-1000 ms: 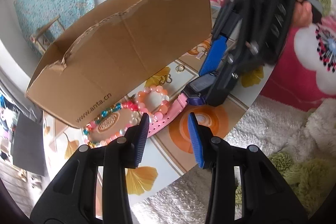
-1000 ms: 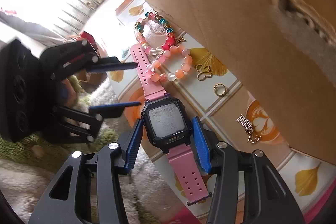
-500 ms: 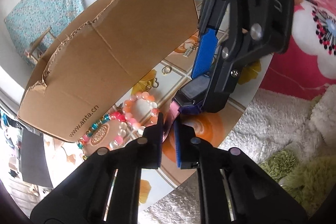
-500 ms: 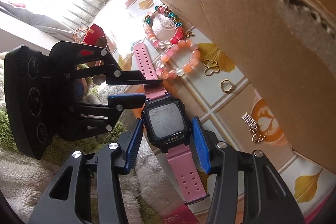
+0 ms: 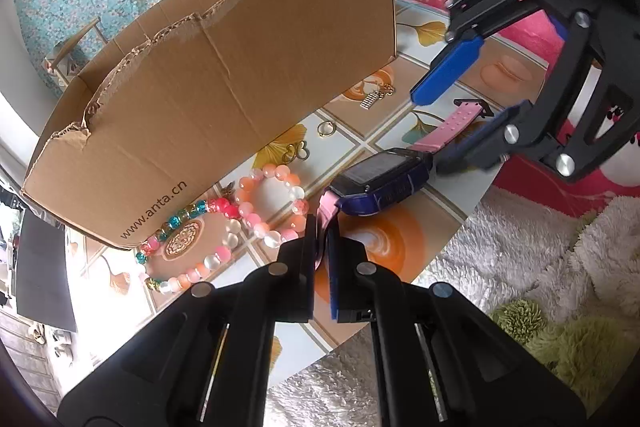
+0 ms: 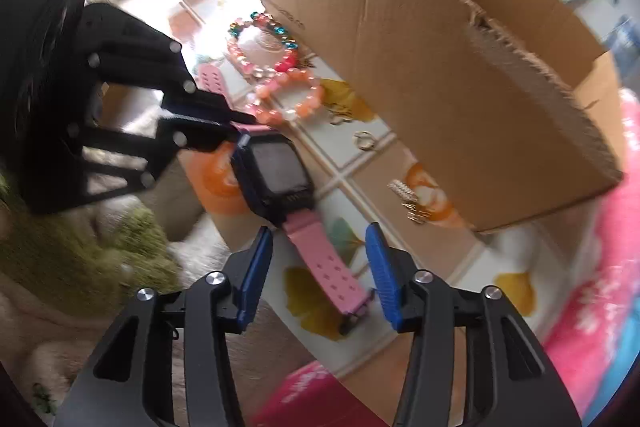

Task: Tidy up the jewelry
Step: 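Lift the smartwatch off the table with the right gripper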

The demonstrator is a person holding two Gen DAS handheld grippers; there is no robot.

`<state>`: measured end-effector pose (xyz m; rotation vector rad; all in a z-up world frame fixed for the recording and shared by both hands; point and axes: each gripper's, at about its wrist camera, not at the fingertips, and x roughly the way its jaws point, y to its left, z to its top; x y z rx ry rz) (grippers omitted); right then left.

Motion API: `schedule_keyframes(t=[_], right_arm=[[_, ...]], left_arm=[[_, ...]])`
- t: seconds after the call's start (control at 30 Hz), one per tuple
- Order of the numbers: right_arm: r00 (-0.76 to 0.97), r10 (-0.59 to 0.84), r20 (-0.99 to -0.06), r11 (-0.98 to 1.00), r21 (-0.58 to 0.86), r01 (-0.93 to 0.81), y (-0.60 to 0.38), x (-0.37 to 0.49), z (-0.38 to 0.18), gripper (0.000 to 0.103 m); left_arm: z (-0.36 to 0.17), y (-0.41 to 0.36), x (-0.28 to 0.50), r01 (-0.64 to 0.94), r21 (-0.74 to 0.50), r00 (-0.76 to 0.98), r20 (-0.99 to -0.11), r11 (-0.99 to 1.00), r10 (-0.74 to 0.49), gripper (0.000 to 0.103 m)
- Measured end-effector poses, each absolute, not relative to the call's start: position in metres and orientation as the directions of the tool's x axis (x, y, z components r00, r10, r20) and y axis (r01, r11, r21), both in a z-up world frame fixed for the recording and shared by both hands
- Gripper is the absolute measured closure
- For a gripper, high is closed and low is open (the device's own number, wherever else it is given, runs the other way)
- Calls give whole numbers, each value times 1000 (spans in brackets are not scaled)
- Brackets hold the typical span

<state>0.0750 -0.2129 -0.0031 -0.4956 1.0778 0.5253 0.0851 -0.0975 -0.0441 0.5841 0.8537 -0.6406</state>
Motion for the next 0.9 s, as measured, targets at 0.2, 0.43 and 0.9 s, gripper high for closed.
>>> schedule_keyframes(t=[0.2, 0.43, 0.9], right_arm=[[468, 20, -884, 758, -292, -583, -208, 62, -13, 88], [477, 38, -878, 832, -236, -501, -219, 69, -7, 94], [513, 37, -857, 868, -227, -441, -219, 62, -14, 94]], left_arm=[[-43, -89, 82, 713, 190, 489, -825, 675, -285, 98], [-41, -83, 81, 714, 178, 474, -835, 677, -280, 92], [-44, -57, 76, 653, 171, 490, -839, 738, -239, 89]])
